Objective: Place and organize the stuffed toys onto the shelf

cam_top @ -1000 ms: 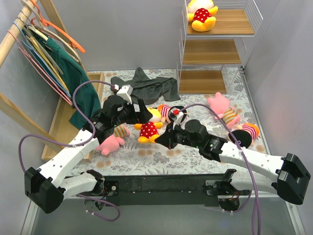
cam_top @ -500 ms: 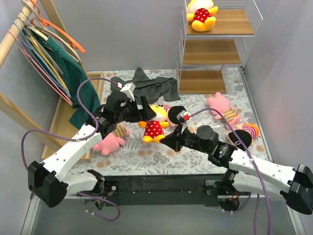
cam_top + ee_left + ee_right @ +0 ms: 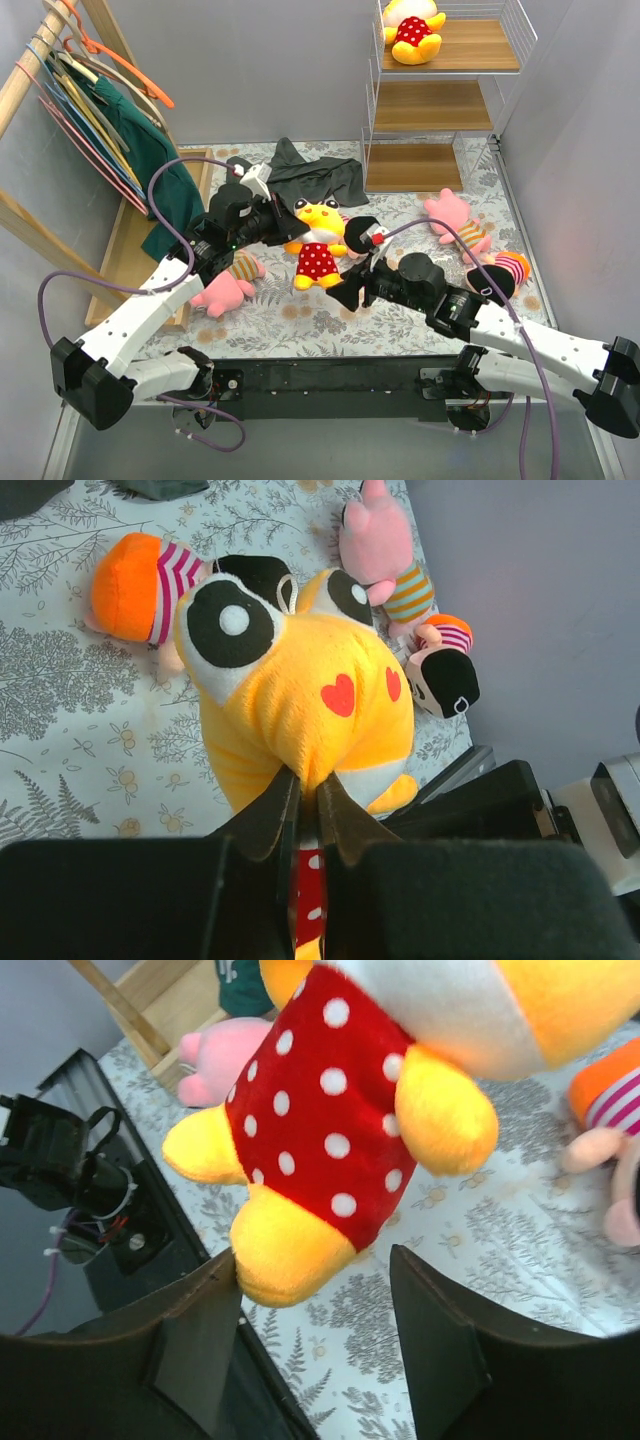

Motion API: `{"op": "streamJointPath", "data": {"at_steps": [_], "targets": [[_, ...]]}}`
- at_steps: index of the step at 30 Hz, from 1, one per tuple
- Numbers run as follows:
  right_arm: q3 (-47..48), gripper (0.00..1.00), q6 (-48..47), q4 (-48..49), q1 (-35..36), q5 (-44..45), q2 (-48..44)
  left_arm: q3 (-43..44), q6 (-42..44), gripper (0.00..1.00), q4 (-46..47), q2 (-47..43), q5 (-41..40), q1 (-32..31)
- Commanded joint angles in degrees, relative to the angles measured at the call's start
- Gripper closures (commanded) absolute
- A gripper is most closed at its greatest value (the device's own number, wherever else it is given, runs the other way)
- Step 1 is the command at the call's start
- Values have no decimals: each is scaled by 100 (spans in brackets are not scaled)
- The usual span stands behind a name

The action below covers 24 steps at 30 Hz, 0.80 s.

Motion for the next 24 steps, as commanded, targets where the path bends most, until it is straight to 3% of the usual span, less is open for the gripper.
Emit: {"op": "streamJointPath", "data": {"at_steps": [1, 4, 9, 13, 24], "targets": [[983, 30, -781, -935, 58, 590, 193, 548, -264, 100, -138, 162, -80, -12], [1003, 23, -1115, -674, 163, 906, 106, 978, -474, 100, -297, 390, -151, -13], [415, 21, -1485, 676, 172, 987, -422, 1742, -861, 100, -745, 724, -449, -4], [203, 19, -2179, 1198, 163, 1117, -493, 2297, -1029, 100, -1044, 962, -511, 5], [62, 25, -1987, 2693, 172, 1478, -370, 2149, -1758, 100, -825, 883, -107, 31]]}}
